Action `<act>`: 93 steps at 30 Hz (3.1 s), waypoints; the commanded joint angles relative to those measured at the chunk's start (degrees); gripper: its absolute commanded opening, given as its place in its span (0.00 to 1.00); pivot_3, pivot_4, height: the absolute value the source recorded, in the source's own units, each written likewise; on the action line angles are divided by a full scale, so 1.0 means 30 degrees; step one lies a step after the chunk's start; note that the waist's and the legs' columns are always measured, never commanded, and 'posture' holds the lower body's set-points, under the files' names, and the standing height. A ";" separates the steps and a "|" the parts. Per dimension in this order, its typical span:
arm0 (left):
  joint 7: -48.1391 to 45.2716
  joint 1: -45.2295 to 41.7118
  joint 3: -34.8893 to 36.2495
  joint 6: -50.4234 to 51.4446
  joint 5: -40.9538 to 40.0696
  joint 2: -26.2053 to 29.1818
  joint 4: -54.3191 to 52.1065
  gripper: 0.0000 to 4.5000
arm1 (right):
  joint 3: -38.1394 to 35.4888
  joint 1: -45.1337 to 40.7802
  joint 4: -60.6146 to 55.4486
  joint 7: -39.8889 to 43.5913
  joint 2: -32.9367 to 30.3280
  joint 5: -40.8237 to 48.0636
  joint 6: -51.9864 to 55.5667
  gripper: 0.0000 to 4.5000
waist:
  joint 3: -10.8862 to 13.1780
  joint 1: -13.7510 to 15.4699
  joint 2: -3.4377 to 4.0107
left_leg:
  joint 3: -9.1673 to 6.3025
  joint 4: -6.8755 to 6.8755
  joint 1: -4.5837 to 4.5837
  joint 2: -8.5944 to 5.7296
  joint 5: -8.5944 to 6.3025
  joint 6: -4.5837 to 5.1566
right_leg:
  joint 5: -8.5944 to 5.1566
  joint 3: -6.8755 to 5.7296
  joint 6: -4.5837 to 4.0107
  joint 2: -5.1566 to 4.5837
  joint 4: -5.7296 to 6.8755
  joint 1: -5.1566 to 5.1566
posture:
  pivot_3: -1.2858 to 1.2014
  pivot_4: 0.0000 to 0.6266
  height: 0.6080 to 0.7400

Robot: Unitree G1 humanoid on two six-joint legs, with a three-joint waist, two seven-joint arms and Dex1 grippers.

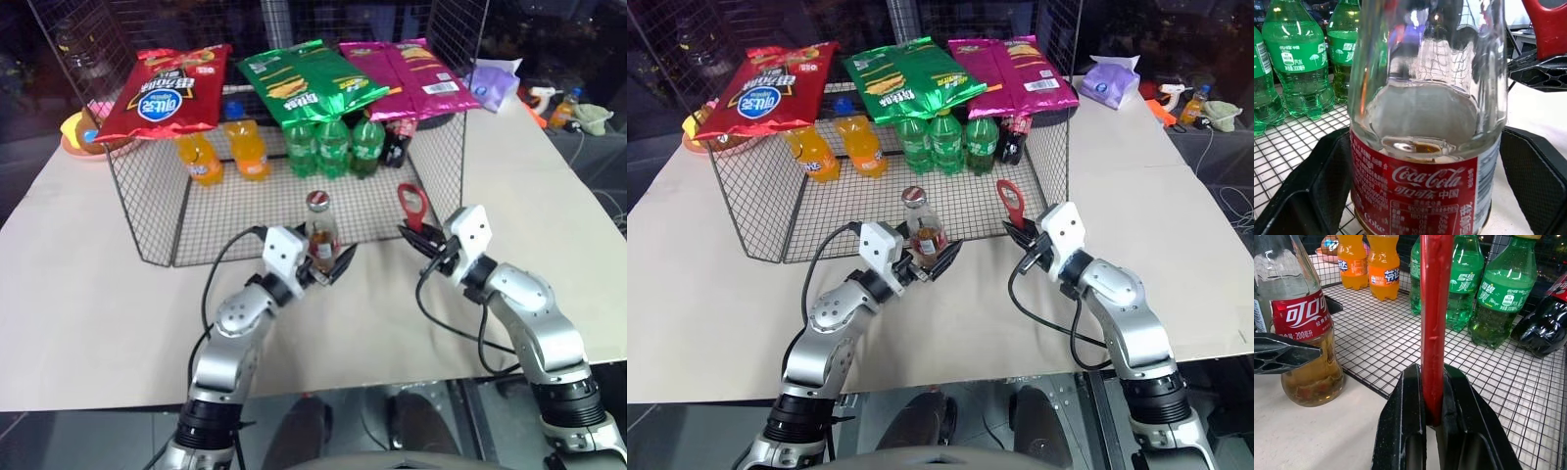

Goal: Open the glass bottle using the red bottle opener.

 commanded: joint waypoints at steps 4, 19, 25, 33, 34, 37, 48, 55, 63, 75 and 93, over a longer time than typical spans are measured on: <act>0.0046 -0.0367 0.0716 -0.0283 -0.1331 -0.0041 -0.1591 0.99 | -0.0146 -0.0372 -0.0165 0.0273 -0.0084 -0.0031 -0.0602 0.00 | 0.0000 0.0000 -0.0001 | -0.0001 0.0000 0.0000 0.0002 0.0000 0.0000 | 0.0000 0.0000 0.0000 -0.0003 0.0000 0.0000 | 0.52 0.24 1.00; -0.1480 -0.0558 0.1152 -0.1515 -0.3137 0.0438 -0.1763 0.99 | 0.0155 -0.0632 0.0528 0.0575 0.0081 -0.0173 -0.1108 0.00 | 0.0000 -0.0002 0.0000 | 0.0002 0.0000 0.0000 0.0000 0.0000 0.0000 | 0.0000 0.0000 0.0000 -0.0002 -0.0002 0.0001 | 0.52 0.24 1.00; -0.1782 -0.0536 0.1043 -0.2260 -0.2900 0.0451 -0.1314 0.99 | 0.0190 -0.0651 0.0516 0.0670 0.0094 -0.0266 -0.1148 0.00 | 0.0000 -0.0004 0.0000 | 0.0001 0.0000 0.0000 0.0000 0.0000 0.0000 | 0.0000 0.0000 0.0000 0.0000 -0.0001 0.0001 | 0.52 0.24 1.00; -0.1604 -0.0497 0.0980 -0.3031 -0.2636 0.0174 -0.0749 0.99 | 0.0079 -0.0777 0.0596 0.0732 0.0045 -0.0359 -0.1191 0.00 | 0.0000 -0.0002 0.0000 | 0.0001 0.0000 0.0000 0.0000 0.0000 0.0000 | 0.0000 0.0000 0.0000 -0.0001 -0.0002 0.0001 | 0.52 0.24 1.00; -0.1617 -0.0473 0.0948 -0.3107 -0.2553 0.0174 -0.0683 0.99 | 0.0073 -0.0788 0.0598 0.0737 0.0042 -0.0364 -0.1187 0.00 | 0.0000 -0.0002 0.0000 | 0.0002 0.0000 0.0000 0.0000 0.0000 0.0000 | 0.0000 -0.0001 0.0000 0.0000 -0.0002 0.0001 | 0.52 0.24 1.00; -0.1638 -0.0434 0.0887 -0.3246 -0.2407 0.0146 -0.0536 0.94 | 0.0059 -0.0838 0.0595 0.0758 0.0016 -0.0361 -0.1149 0.00 | 0.0000 -0.0003 0.0000 | 0.0001 0.0000 0.0000 -0.0001 0.0000 0.0000 | 0.0000 -0.0001 0.0000 0.0002 -0.0002 0.0000 | 0.52 0.24 1.00; -0.1751 -0.0360 0.0611 -0.3634 -0.2166 0.0342 0.0030 0.38 | 0.0373 -0.1120 0.0548 0.0877 -0.0089 -0.0716 -0.1275 0.00 | -0.0008 0.0036 0.0009 | 0.0001 0.0000 0.0016 -0.0003 0.0000 0.0000 | 0.0000 -0.0003 0.0000 -0.0005 -0.0004 0.0023 | 0.52 0.24 1.00; -0.1747 -0.0236 0.0457 -0.3740 -0.2037 0.0515 0.0078 0.38 | 0.1214 -0.1835 0.0403 0.0705 0.0035 -0.1678 -0.1682 0.00 | -0.0008 0.0010 0.0011 | 0.0004 -0.0001 0.0072 -0.0002 0.0000 0.0001 | 0.0000 0.0000 0.0000 0.0002 0.0000 0.0068 | 0.52 0.24 1.00; -0.1650 0.0077 0.0378 -0.3889 -0.2002 0.0636 0.0109 0.38 | 0.2980 -0.3786 0.1605 -0.0827 0.0807 -0.4806 -0.3060 0.00 | -0.0009 -0.0021 0.0012 | 0.0006 0.0000 0.0088 -0.0003 0.0000 0.0000 | 0.0000 0.0001 0.0001 0.0000 0.0000 0.0078 | 0.52 0.24 1.00; -0.1395 0.0056 0.0285 -0.3998 -0.1863 0.0618 0.0286 0.38 | 0.5206 -0.5317 0.5347 -0.4314 0.2024 -1.0370 -0.9596 0.00 | -0.0013 -0.0002 0.0016 | 0.0007 -0.0007 0.0121 -0.0005 0.0001 -0.0003 | 0.0000 0.0003 0.0000 0.0005 -0.0002 0.0099 | 0.52 0.24 1.00; -0.1414 -0.0254 0.0097 -0.3998 -0.1760 0.0482 0.0711 0.38 | 0.6438 -0.6613 0.9237 -0.8107 0.1302 -1.6020 -1.5464 0.00 | -0.0015 -0.0025 0.0018 | 0.0015 -0.0021 0.0221 -0.0004 0.0001 -0.0003 | -0.0001 0.0009 -0.0002 0.0016 -0.0007 0.0183 | 0.52 0.24 1.00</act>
